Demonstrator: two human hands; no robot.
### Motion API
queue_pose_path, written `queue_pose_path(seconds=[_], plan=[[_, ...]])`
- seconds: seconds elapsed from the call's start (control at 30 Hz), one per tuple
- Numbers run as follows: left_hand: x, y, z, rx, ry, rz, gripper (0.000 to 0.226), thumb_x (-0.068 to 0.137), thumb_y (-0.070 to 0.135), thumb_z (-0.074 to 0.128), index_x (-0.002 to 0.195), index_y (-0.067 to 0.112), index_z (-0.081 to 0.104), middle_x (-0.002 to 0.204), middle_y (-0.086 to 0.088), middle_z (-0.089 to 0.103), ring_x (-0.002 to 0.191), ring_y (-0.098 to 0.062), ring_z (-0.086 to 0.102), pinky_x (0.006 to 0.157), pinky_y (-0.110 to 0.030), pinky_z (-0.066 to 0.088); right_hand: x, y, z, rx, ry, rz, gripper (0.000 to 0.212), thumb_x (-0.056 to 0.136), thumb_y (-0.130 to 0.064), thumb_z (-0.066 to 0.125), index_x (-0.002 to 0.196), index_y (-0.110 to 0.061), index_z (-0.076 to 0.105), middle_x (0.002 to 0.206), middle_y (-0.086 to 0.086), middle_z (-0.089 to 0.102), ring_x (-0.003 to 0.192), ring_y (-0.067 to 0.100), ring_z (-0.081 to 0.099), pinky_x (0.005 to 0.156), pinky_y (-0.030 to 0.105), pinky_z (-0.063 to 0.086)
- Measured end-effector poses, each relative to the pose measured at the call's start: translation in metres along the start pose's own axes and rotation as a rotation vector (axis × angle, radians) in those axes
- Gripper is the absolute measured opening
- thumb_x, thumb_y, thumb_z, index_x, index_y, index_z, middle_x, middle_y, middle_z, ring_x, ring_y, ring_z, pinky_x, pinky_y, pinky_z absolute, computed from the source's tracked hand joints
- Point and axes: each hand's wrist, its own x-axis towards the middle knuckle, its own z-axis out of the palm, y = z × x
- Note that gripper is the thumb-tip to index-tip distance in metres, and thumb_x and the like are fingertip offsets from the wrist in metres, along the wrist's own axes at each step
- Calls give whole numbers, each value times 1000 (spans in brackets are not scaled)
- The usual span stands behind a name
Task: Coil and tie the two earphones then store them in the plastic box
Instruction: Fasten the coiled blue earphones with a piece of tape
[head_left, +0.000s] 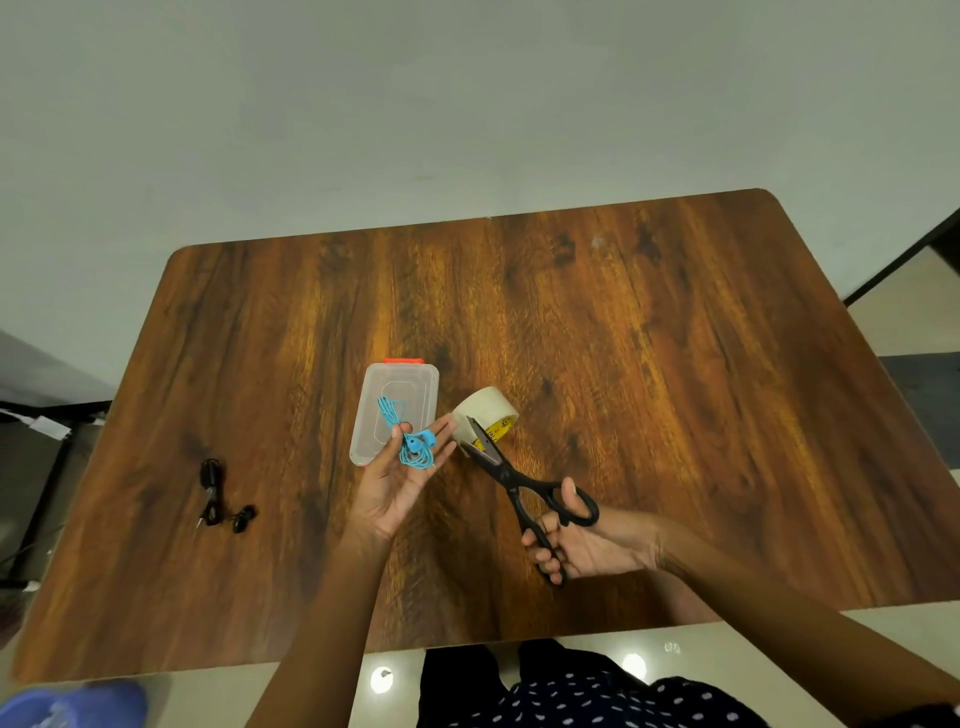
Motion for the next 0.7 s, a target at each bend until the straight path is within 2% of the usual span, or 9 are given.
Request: queue_pose_path(seconds=[0.17,0.43,0.7], plan=[[-2,-3,0,14,29,13,42,56,17,91,92,14,70,132,-25,54,126,-38,49,99,-50,44,14,-3,4,55,4,-38,86,53,-78,66,102,-9,52,84,0,51,76,9,51,75,21,47],[-6,-4,2,23,19,-12,36,57,18,91,86,12,70,137,-29,47,130,-38,44,97,-48,48,22,-7,7,77,19,-90,77,56,-76,67,96,-11,58,82,1,51,75,11,48,73,22,47],[-9,-4,2,29,27,4,37,57,18,91,87,13,70,137,-27,48,129,-37,46,102,-49,41,25,-8,11,14,111,-131,73,56,-79,64,91,-15,58,79,1,49,68,8,48,65,19,47]])
